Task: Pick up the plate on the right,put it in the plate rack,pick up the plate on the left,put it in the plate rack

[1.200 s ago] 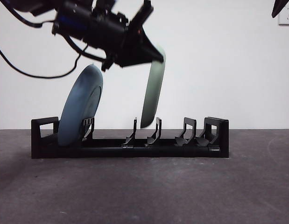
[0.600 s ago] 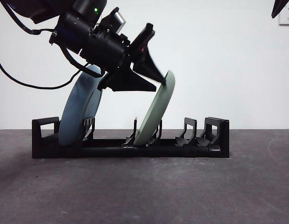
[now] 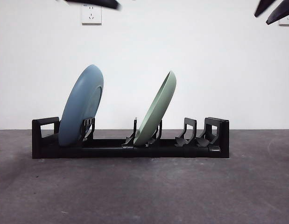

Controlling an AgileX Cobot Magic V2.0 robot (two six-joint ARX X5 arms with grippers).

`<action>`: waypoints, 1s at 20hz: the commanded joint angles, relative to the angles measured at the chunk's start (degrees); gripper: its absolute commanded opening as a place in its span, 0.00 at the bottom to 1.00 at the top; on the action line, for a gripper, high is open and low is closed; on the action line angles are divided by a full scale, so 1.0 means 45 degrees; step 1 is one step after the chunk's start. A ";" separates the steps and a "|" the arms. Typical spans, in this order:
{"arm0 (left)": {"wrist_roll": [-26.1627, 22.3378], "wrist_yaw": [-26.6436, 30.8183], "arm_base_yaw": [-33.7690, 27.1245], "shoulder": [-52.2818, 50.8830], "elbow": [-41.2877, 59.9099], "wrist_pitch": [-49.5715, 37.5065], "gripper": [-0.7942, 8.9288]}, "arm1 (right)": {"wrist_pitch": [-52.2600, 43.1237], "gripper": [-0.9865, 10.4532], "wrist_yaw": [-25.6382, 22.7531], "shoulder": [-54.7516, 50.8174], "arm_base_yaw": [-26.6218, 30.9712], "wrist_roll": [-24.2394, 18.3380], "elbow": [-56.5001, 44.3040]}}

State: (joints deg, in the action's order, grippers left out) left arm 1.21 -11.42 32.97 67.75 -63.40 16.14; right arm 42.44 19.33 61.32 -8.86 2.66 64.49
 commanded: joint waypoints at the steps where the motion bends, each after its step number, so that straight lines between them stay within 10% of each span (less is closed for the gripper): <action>1: -0.1059 0.1749 -0.0029 -0.1069 0.0053 0.1530 0.07 | 0.0311 0.07 -0.0053 0.0019 -0.0126 -0.0758 -0.0034; 5: -0.1326 0.3546 -0.0262 -0.2550 0.0559 0.3492 0.07 | -0.0291 0.07 -0.1384 -0.0986 -0.0831 -0.0806 -0.0777; 12: -0.0350 0.4197 -0.0262 -0.6494 0.5809 0.1297 0.07 | -0.3925 0.07 -0.3429 -0.5561 -0.2157 0.0311 -0.5654; 20: 0.0398 0.4201 -0.0267 -0.7830 0.6732 0.1685 0.08 | -0.2696 0.09 -0.4046 -0.6368 -0.2210 0.2433 -0.6795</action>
State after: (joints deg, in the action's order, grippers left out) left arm 2.24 7.38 31.88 32.45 -33.32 23.79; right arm 30.55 1.30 32.86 -18.74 12.03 34.48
